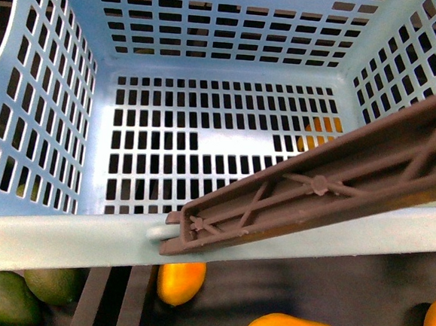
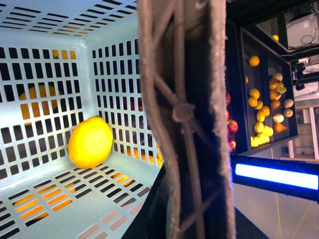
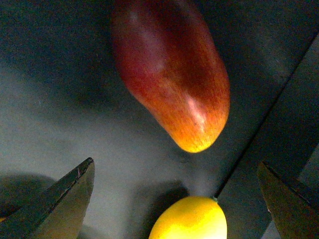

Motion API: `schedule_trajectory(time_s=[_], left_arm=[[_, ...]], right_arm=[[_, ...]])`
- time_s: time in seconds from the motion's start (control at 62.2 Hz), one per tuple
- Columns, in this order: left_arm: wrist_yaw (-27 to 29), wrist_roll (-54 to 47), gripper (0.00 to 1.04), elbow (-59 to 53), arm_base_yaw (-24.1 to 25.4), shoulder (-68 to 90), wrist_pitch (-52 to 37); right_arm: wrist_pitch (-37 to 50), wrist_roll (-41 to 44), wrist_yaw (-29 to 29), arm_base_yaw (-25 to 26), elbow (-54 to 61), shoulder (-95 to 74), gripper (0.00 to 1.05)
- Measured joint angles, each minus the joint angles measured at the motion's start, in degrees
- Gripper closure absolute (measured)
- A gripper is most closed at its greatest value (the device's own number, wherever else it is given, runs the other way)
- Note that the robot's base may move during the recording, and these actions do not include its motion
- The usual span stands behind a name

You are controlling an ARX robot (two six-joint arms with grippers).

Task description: Pick lemon and mango into basket

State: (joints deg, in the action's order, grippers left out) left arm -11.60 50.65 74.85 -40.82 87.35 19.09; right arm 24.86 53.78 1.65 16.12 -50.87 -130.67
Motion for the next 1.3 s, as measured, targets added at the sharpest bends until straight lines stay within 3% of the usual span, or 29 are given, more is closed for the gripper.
schedule_trajectory(time_s=[0.482, 0.755, 0.997, 1.302], left_arm=[[0.0, 0.0, 1.00, 0.0, 0.0, 0.0, 0.0], [0.0, 0.0, 1.00, 0.0, 0.0, 0.0, 0.0], [0.0, 0.0, 1.00, 0.0, 0.0, 0.0, 0.0], [0.0, 0.0, 1.00, 0.0, 0.0, 0.0, 0.0]], right_arm=[[-8.2, -2.7, -1.3, -1.9, -15.9, -10.2, 0.09], [-9.2, -6.3, -1.9, -1.9, -19.3, -14.5, 0.09], [-7.2, -10.4, -3.8, -1.3, -18.0, -14.9, 0.40], [-1.0, -19.4, -10.2, 2.1, -9.5, -8.0, 0.45]])
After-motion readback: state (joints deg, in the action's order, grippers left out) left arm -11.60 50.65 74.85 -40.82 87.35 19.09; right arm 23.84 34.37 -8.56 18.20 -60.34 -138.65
